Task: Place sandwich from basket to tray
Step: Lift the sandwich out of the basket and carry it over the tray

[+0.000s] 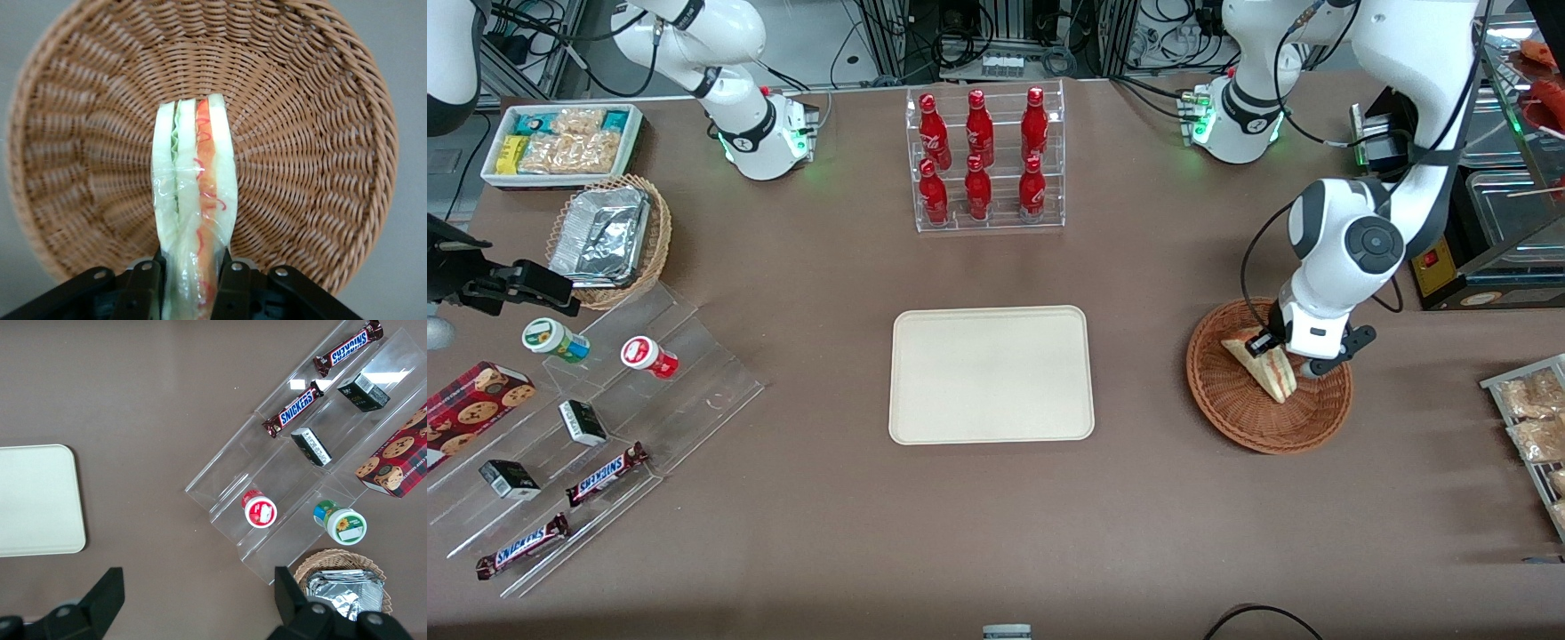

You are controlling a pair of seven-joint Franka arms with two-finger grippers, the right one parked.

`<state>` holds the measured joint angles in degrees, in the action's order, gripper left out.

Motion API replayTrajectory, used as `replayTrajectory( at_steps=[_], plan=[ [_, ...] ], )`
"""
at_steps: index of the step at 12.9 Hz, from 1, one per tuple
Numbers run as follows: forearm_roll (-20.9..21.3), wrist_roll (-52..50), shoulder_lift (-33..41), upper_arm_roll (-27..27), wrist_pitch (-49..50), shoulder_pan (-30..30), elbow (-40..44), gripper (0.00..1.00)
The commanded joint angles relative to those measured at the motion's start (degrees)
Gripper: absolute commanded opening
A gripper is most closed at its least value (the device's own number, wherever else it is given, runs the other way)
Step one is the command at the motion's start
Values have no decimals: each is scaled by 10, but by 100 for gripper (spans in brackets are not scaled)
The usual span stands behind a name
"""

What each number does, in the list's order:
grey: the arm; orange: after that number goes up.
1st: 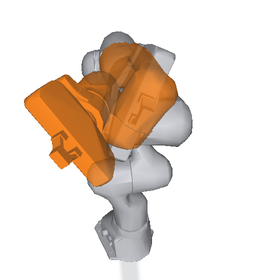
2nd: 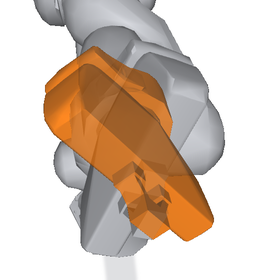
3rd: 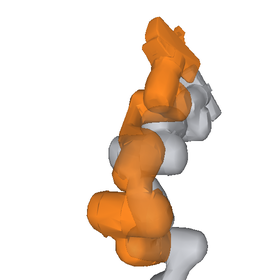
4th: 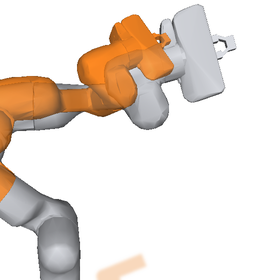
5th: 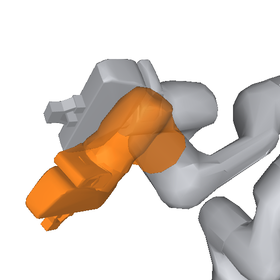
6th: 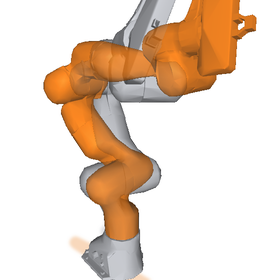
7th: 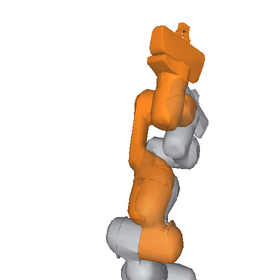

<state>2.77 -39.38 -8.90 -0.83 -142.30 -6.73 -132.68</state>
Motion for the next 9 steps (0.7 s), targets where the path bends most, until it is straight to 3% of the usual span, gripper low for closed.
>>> replayTrajectory(
  at_steps=[1,9],
  plan=[
    [42,-2,52,-3,55,-23,0,0],
    [37,-11,40,-5,65,-187,43,0]
  ],
)
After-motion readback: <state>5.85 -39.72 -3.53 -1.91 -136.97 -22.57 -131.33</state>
